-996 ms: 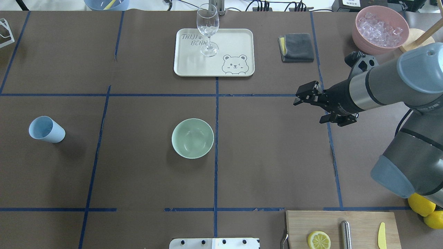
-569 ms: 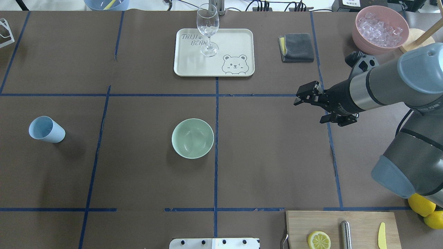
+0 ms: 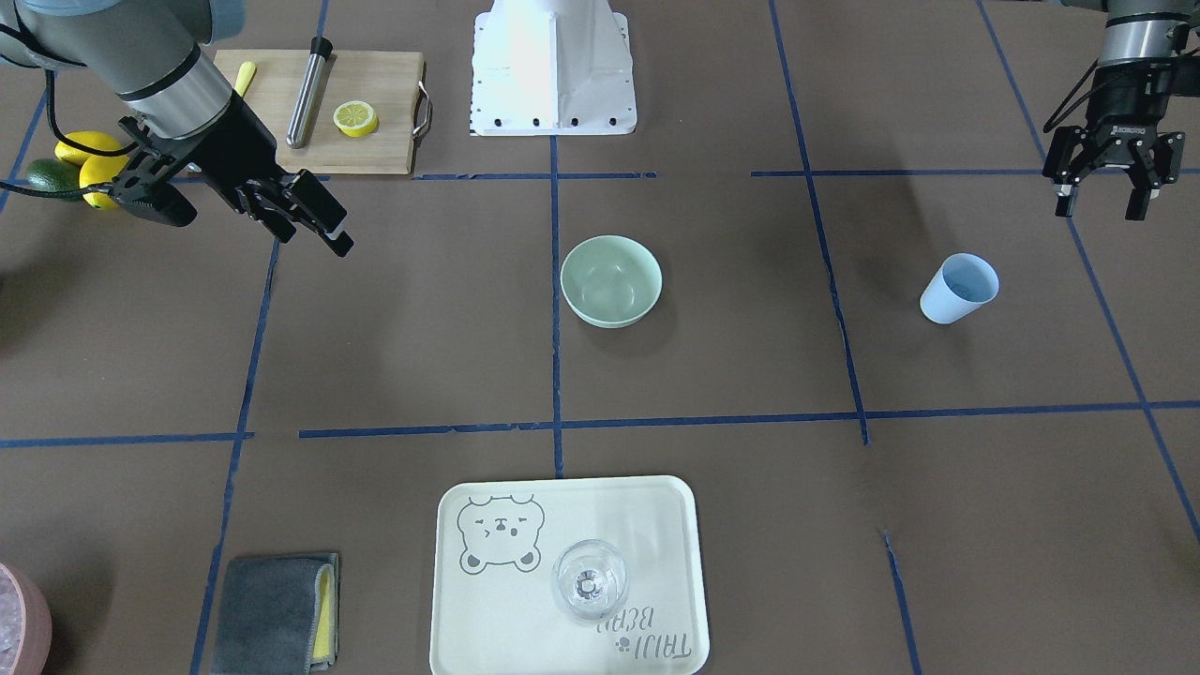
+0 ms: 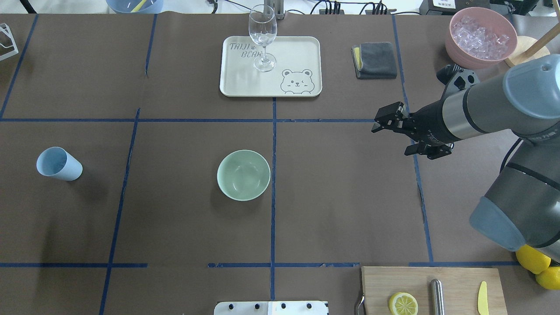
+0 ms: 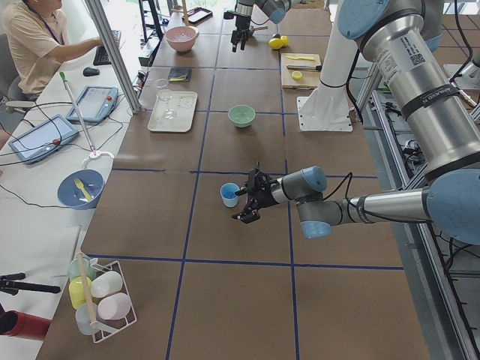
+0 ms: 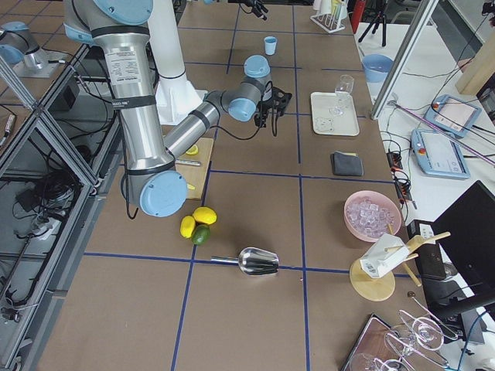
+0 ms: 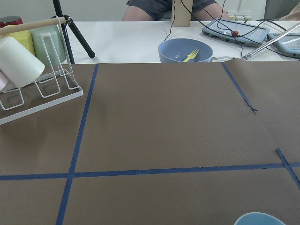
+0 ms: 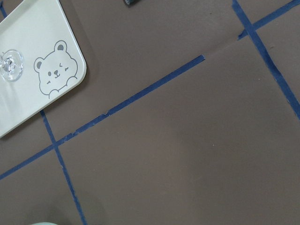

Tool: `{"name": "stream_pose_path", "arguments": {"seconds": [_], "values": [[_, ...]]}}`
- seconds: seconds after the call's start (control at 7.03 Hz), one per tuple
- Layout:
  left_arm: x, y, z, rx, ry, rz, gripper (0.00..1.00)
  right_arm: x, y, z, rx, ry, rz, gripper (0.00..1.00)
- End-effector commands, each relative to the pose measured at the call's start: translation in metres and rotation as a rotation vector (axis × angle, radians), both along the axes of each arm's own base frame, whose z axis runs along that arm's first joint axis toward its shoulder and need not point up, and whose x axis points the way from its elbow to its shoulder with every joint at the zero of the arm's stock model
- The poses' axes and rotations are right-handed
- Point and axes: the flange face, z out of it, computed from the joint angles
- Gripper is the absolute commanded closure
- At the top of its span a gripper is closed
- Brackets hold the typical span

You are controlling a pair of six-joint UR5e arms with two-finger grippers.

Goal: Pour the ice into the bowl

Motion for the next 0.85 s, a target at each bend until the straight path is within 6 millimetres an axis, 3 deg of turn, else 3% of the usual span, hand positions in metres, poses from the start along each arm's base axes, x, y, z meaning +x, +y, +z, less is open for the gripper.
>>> {"name": "stream_pose_path", "arguments": {"seconds": [0.0,0.14,0.43,0.71], "values": [[0.049,0.032,0.015,0.051,0.009,-0.043,0.01,0.000,0.000,0.001,-0.001,0.002,0.001,0.00],[0.066,0.040,0.014,0.080,0.002,-0.039,0.01,0.001,0.000,0.003,-0.003,0.004,0.001,0.00],[0.130,0.042,-0.002,0.135,-0.038,-0.071,0.01,0.002,0.002,0.005,-0.007,0.007,0.000,0.00],[0.174,0.036,0.015,0.182,-0.035,-0.158,0.01,0.003,0.003,0.009,-0.011,0.013,0.001,0.00]]}}
